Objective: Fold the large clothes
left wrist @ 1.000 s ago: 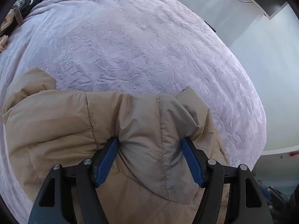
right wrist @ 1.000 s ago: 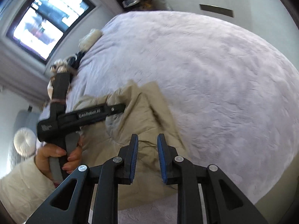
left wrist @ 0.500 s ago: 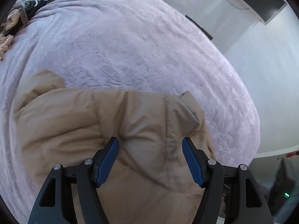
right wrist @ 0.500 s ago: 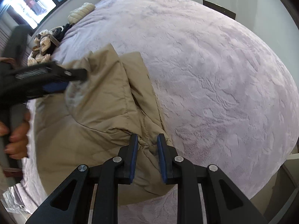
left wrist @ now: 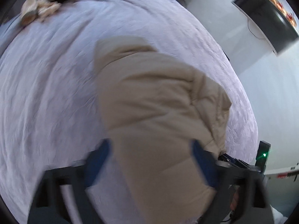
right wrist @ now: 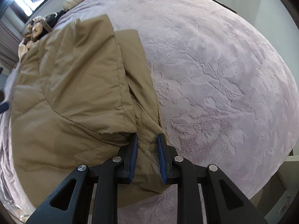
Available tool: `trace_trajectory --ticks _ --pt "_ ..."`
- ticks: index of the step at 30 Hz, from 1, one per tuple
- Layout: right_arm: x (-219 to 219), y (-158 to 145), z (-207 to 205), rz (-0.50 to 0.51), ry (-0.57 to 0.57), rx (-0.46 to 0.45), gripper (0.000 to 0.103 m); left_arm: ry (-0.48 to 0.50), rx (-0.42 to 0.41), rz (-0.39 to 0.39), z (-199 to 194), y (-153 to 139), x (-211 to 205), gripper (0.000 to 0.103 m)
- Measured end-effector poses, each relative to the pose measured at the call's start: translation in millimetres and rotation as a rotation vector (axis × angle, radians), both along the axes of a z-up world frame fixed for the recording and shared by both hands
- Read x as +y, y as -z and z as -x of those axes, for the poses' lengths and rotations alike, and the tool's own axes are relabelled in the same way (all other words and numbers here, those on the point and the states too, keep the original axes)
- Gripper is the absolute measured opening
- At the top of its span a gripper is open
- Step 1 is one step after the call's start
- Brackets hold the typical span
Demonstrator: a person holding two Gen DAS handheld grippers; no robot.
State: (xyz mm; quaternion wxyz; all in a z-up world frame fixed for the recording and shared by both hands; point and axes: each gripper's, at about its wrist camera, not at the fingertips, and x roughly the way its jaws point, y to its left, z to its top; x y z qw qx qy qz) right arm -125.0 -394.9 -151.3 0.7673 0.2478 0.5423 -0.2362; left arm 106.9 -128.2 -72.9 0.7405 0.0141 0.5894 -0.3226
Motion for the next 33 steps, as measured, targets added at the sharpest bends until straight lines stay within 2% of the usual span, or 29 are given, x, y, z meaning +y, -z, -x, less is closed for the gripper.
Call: trace_trajectory --ticks 2,9,12,15,16,17,19,22,25,28,29,31,33 --pt "2 4 -3 0.017 -0.007 0.022 0.024 -0.033 0.009 0.034 2 5 18 0.102" --pt "4 -1 -10 0.030 0.006 0.061 0.024 -0.129 0.241 0.129 -2 63 51 0.102" --pt "0 -18 -7 -0.010 0.015 0.033 0.024 -0.154 0.307 0.185 -6 79 57 0.102" --pt "-9 -41 -2 -0.055 0.026 -0.032 0.027 -0.149 0.341 0.213 -10 91 55 0.102" --pt "-14 -50 1 -0.068 0.034 -0.061 0.036 -0.148 0.343 0.216 -11 93 55 0.102" --pt "-18 -56 2 -0.074 0.039 -0.079 0.051 -0.148 0.344 0.218 -10 95 54 0.102" --pt "-28 -73 2 -0.091 0.038 -0.139 0.067 -0.154 0.351 0.227 -11 98 54 0.102" --pt "-38 -86 -7 -0.120 0.005 -0.195 0.082 -0.148 0.353 0.233 -11 98 50 0.102" --pt "-43 -81 -23 -0.136 -0.049 -0.188 0.088 -0.141 0.376 0.284 -16 95 41 0.102" --pt "-41 -69 -45 -0.161 -0.101 -0.147 0.103 -0.141 0.375 0.269 -16 97 33 0.102" --pt "-40 -67 -52 -0.162 -0.122 -0.137 0.103 -0.142 0.374 0.261 -16 99 32 0.102" --pt "-39 -69 -59 -0.100 -0.137 -0.112 0.103 -0.161 0.389 0.259 -16 104 30 0.102" --pt "-43 -69 -60 -0.080 -0.117 -0.113 0.103 -0.180 0.398 0.268 -16 108 32 0.102"
